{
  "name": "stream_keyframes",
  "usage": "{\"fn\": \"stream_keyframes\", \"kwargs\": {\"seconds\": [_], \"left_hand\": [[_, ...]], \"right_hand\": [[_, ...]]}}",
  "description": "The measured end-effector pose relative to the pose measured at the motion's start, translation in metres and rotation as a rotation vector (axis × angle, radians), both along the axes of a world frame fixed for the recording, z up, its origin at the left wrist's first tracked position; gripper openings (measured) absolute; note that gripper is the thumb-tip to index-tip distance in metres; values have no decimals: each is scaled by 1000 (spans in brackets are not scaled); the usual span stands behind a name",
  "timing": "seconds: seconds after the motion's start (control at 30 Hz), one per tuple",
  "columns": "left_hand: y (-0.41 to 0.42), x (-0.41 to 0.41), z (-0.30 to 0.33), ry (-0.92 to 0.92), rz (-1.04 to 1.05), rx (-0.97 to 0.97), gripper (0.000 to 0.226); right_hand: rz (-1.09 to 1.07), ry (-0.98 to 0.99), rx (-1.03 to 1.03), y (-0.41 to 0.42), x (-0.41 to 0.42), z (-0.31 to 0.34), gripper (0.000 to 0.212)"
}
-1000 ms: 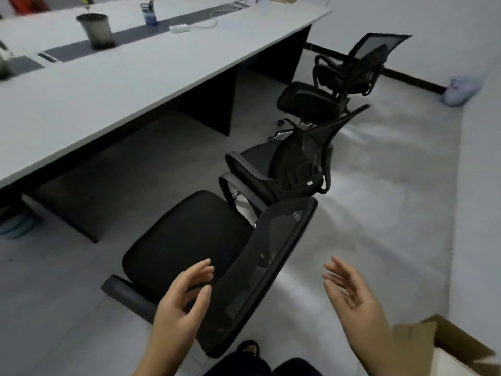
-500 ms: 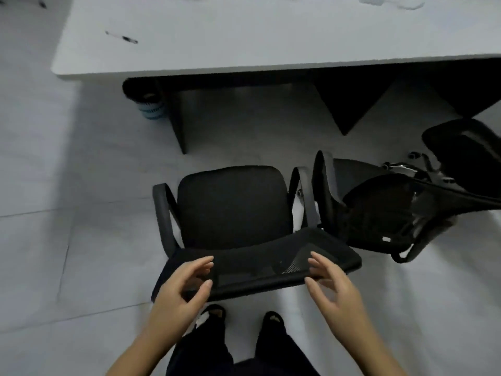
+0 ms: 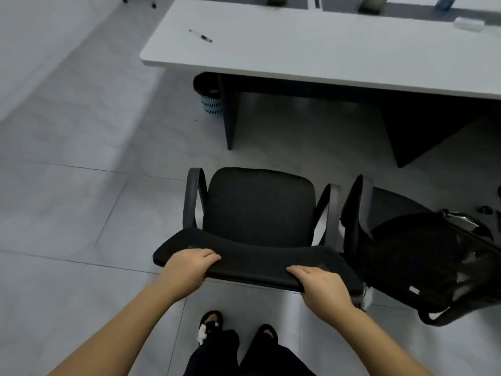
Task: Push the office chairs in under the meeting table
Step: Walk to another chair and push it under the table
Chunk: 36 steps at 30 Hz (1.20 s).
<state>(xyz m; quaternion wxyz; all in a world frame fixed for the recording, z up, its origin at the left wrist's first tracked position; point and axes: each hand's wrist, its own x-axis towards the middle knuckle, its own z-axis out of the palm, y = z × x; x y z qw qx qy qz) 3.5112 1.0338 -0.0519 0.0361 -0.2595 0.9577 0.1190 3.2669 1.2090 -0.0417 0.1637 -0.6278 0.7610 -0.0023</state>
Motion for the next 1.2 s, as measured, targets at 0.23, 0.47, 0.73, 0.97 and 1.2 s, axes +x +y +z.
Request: {"fn": "stream_keyframes", "kwargs": {"seconds": [0.23,0.47,0.73,0.97,1.2], "left_hand": [[-32,-35,-3,10,40,5,46],[-99,-86,-6,22,30,-9,47],[-209,-159,-13,1,-41,46,41],[-298,-223,-2,-66,-93,69,44],[-364,-289,-6,-77,-58,98,49]], "right_hand": [[-70,16,18,-30,-37,0,56],[-88,-42,19,-92,-82,5,51],[-200,-15,4,-181,-137,-5,53],[-234,21,55,-264,-186,1,53],[-229,6,54,-333,-255,5,49]]}}
